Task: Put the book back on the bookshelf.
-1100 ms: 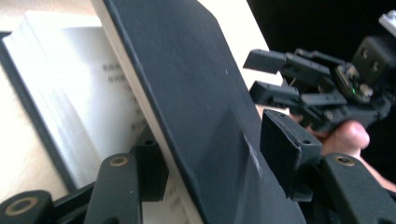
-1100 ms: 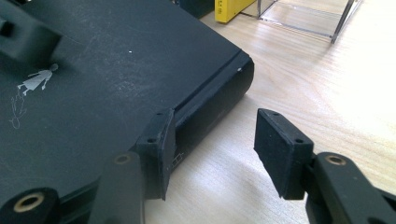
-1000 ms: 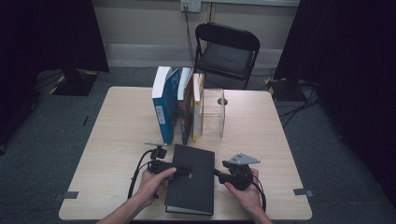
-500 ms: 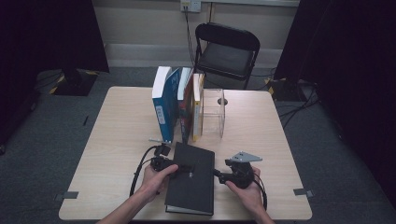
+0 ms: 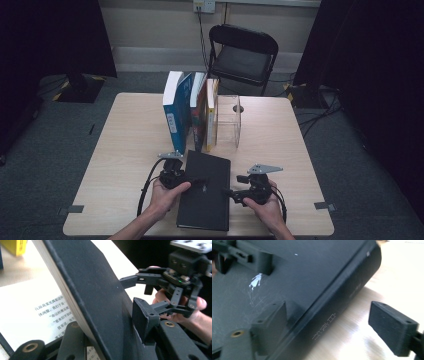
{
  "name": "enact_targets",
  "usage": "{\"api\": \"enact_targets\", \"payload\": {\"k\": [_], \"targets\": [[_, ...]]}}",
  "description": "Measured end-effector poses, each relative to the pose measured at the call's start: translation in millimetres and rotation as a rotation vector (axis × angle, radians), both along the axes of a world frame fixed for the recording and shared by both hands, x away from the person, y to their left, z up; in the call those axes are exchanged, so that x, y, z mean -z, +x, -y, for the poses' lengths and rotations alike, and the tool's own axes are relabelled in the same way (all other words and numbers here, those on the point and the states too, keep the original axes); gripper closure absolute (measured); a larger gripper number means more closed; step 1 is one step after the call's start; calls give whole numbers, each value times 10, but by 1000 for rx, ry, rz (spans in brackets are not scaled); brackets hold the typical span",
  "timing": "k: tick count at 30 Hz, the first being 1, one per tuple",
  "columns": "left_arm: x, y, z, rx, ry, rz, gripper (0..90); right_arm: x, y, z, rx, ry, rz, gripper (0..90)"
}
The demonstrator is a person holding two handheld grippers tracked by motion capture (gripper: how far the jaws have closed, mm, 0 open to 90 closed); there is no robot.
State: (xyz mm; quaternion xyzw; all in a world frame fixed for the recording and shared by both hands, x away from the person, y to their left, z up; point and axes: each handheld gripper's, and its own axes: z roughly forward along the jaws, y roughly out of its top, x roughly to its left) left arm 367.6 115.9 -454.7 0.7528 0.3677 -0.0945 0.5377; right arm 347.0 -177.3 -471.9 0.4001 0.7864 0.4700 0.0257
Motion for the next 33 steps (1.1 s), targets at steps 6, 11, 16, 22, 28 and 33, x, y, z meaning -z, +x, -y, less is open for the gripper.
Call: {"api": "enact_targets", "payload": {"k": [6,11,16,22,28,33], "targets": [[-138,-117,34,59,15,138,584,33,58,71,-64,157,-94,98],[-177,-150,44,80,18,177,585,55,65,14,-132,209,-124,97],[-183,-156,45,92,4,191,587,107,105,-84,-226,254,-187,102],[-320,-174,38,118,-29,283,619,-80,58,-76,-216,208,-104,153],[-437,-214,-10,108,-25,357,634,-412,-9,-33,-172,154,125,297],[-431,-228,-6,112,-19,385,626,-518,-88,-52,-148,83,223,315]]}}
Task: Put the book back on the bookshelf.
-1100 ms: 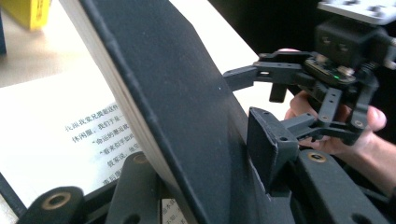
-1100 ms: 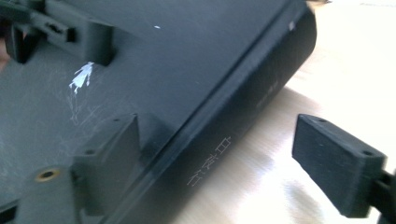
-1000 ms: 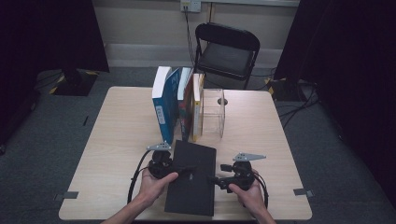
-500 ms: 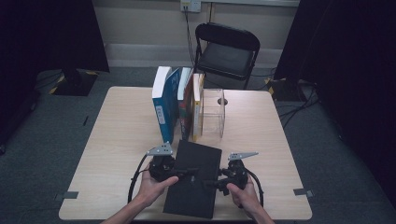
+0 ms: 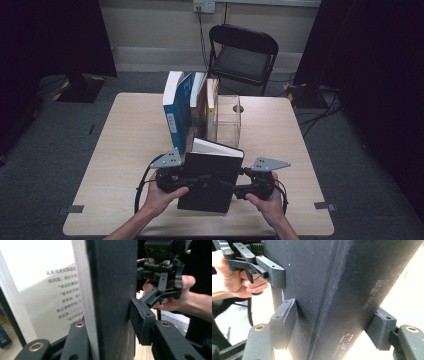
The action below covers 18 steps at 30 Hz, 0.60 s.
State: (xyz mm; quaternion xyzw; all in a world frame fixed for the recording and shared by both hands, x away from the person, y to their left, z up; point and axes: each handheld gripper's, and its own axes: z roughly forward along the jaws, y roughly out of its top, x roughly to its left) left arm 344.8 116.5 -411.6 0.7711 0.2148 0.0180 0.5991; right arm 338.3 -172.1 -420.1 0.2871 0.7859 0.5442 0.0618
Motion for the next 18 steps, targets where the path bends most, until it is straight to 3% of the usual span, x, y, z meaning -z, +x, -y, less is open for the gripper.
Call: {"api": "enact_targets", "payload": {"k": [4,11,15,18], "targets": [[30,-30,-45,12,3,7,597,-26,-66,-6,-7,-18,26,353],[67,-242,-140,13,54,34,547,-69,-214,-6,-76,-14,44,417],[86,-322,-176,21,76,47,537,-55,-226,-77,-126,-9,21,393],[117,-376,-224,-5,99,38,510,2,-212,-210,-150,-34,6,359]]}}
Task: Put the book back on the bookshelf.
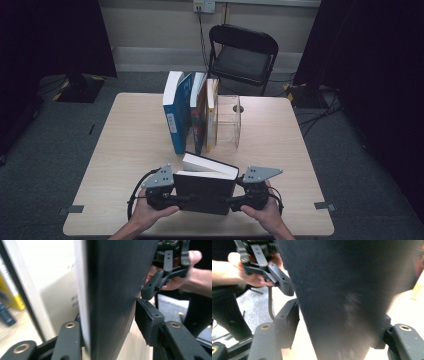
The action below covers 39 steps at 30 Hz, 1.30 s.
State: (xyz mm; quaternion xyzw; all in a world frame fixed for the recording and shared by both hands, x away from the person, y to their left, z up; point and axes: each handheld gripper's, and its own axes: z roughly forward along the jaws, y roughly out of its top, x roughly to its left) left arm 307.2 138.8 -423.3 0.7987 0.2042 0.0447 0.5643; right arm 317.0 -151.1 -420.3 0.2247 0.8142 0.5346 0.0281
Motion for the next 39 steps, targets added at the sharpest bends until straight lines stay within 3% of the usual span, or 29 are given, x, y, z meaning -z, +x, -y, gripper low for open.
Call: {"api": "enact_targets", "payload": {"k": [5,9,13,15,18,23,30,33,34,39], "targets": [[58,17,-115,-36,21,-24,479,70,28,-90,-6,-21,-13,362],[101,40,-150,-38,54,-23,457,63,21,-85,-1,-34,-9,412],[195,96,-159,-74,142,-16,425,56,-10,-65,12,-54,21,485],[245,125,-136,-116,174,-35,347,53,-12,-52,21,-63,29,513],[317,144,-87,-96,224,-30,421,50,-32,-58,19,-70,38,513],[356,146,-26,-81,241,-46,357,69,-93,-81,31,-57,39,491],[377,163,2,-99,230,-60,359,141,-33,-106,53,39,-35,411],[377,161,7,-107,229,-66,362,157,-17,-118,64,66,-36,413],[376,163,11,-109,231,-66,362,157,-16,-120,71,65,-33,475],[379,216,47,-116,217,-82,364,114,9,-110,92,26,-11,506]]}}
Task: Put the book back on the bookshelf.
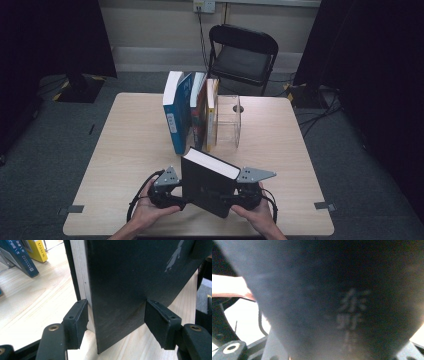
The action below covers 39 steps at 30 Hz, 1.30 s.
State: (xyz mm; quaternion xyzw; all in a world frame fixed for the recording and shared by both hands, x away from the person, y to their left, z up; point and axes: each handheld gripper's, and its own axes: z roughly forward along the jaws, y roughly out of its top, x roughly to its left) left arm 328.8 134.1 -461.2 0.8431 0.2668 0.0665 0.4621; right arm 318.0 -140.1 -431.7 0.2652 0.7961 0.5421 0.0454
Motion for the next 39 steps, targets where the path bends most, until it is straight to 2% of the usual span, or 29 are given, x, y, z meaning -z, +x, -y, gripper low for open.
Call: {"api": "enact_targets", "payload": {"k": [5,6,9,13,18,22,24,27,30,35,37,39], "targets": [[-4,43,110,-23,-9,5,405,-59,-30,34,47,-58,59,525],[5,59,147,-33,-20,0,408,-62,-37,45,58,-63,65,526],[4,73,228,-49,-15,10,399,-58,-38,115,95,-66,72,531],[-9,72,217,-51,-28,10,383,-72,-50,156,109,-83,90,535],[36,121,74,-94,-14,-21,340,-90,-50,240,145,-102,102,537],[91,189,-96,-150,20,-87,286,-90,-19,376,194,-104,103,537],[81,209,-209,-193,25,-83,265,-90,2,448,225,-107,104,538],[71,228,-328,-231,28,-86,250,-96,38,502,266,-120,118,538],[119,225,-447,-250,107,-86,247,-88,90,538,291,-116,114,538],[172,287,-637,-307,105,-101,257,-83,168,523,320,-123,128,538],[181,328,-658,-336,138,-74,254,-85,215,499,332,-129,135,538],[201,356,-662,-342,146,-79,256,-79,269,482,343,-132,144,538]]}}
